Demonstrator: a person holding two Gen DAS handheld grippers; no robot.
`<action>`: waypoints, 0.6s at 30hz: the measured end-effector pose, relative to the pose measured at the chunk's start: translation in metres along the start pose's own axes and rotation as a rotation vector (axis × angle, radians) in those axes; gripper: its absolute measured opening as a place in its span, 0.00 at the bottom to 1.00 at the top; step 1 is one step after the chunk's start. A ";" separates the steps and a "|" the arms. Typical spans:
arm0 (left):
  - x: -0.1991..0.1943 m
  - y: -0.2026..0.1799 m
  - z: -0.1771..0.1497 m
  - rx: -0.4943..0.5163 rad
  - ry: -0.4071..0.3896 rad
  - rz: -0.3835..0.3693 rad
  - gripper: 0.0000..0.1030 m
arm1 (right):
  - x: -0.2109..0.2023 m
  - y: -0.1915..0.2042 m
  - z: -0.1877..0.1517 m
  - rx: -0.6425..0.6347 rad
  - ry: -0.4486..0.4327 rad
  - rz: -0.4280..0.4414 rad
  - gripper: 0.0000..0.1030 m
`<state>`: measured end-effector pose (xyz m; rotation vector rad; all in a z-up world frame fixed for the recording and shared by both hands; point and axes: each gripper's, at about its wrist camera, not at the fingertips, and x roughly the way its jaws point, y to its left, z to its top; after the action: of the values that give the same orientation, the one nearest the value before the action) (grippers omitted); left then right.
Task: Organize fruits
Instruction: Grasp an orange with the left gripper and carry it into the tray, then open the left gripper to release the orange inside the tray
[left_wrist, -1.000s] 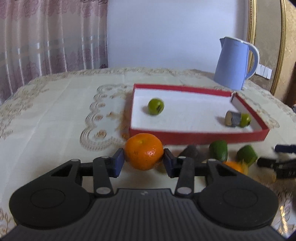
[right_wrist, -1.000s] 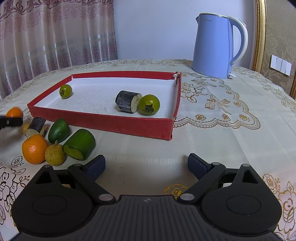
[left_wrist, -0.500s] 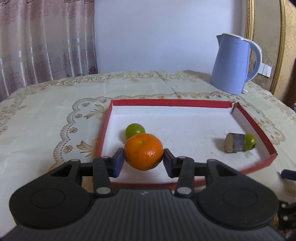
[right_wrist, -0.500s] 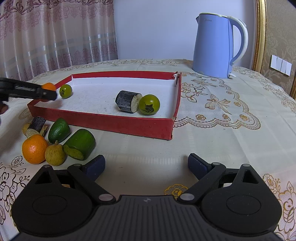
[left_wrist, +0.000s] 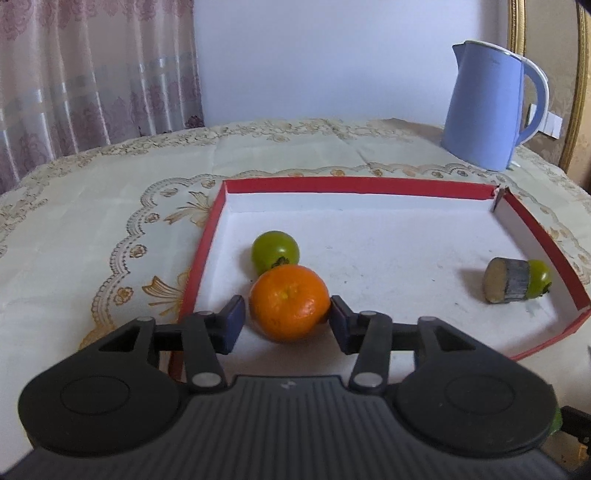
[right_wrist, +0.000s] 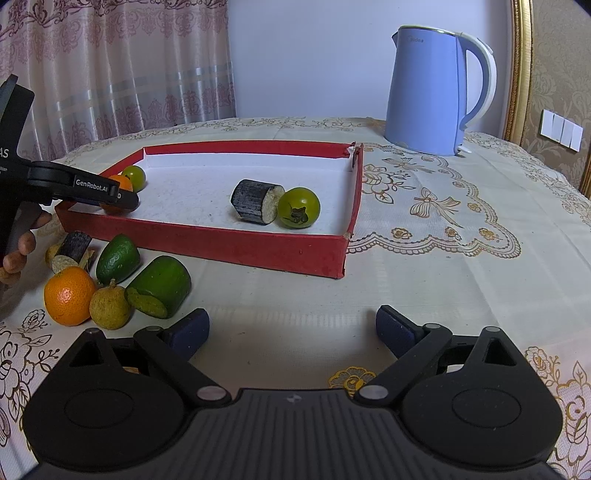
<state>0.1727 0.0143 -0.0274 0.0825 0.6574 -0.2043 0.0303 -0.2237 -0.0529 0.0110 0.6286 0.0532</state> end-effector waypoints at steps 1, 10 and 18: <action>-0.001 0.000 -0.001 0.004 -0.005 0.006 0.50 | 0.000 0.000 0.000 0.000 0.000 0.000 0.95; -0.042 0.010 -0.020 -0.055 -0.106 -0.055 0.88 | 0.000 0.001 -0.001 -0.004 0.002 -0.001 0.97; -0.101 0.024 -0.057 -0.092 -0.246 -0.003 1.00 | 0.000 0.001 -0.002 -0.006 0.003 0.000 0.97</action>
<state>0.0656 0.0623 -0.0105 -0.0316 0.4214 -0.1828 0.0291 -0.2223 -0.0548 0.0055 0.6319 0.0549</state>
